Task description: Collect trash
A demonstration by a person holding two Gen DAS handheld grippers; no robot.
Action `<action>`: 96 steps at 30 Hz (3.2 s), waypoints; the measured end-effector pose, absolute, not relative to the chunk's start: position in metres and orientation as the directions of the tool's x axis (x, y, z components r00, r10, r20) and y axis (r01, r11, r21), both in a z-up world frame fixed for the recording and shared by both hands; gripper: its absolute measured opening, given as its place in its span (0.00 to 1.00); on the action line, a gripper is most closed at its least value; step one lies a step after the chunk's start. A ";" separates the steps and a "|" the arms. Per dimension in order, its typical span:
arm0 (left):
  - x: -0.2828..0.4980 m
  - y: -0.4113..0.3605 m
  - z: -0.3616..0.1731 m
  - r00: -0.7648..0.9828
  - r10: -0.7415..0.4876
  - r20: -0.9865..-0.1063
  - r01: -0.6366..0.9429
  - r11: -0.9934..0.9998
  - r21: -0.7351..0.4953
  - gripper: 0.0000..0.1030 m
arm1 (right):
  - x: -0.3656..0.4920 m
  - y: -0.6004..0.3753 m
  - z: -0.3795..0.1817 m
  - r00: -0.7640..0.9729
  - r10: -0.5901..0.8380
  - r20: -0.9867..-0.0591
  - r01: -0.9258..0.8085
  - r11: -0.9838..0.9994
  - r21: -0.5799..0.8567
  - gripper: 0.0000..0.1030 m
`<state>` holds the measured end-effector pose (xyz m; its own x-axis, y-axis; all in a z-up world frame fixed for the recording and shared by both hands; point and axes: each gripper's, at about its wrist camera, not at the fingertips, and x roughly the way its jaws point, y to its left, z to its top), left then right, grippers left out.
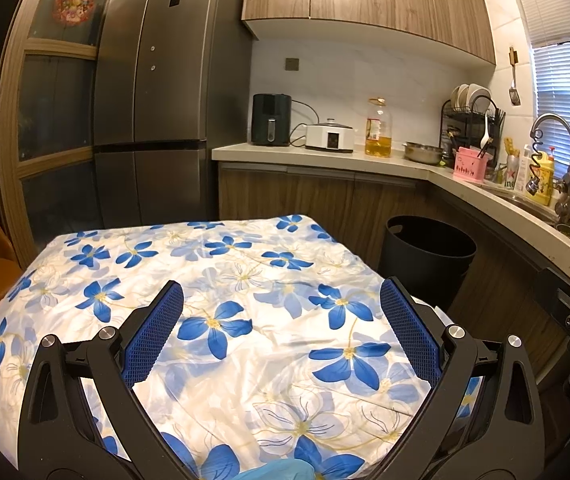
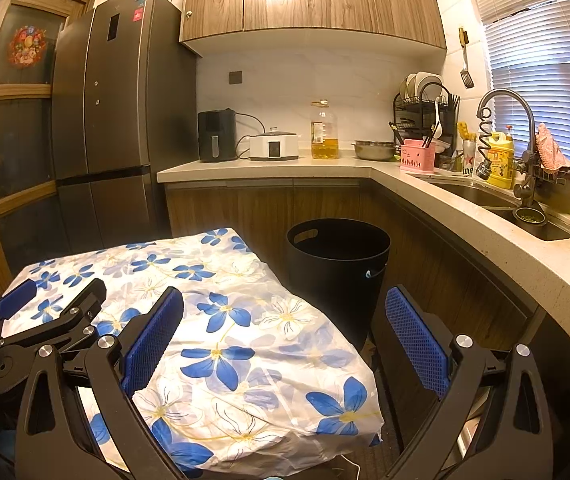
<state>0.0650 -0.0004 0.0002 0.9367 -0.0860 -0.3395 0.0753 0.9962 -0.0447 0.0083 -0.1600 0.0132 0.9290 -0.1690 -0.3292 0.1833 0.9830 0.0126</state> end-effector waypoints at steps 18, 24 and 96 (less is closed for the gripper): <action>0.063 0.002 0.001 0.938 -0.083 -0.337 0.072 0.996 -0.045 0.94 | 0.008 -0.158 0.014 0.929 -0.169 -0.330 0.183 0.983 0.014 0.94; 0.063 0.002 0.002 0.940 -0.082 -0.332 0.072 0.996 -0.044 0.94 | 0.008 -0.158 0.014 0.930 -0.167 -0.328 0.181 0.983 0.014 0.94; 0.060 -0.004 0.003 0.938 -0.104 -0.332 0.103 0.994 -0.021 0.80 | 0.006 -0.159 0.023 0.934 -0.182 -0.306 0.201 0.979 0.031 0.94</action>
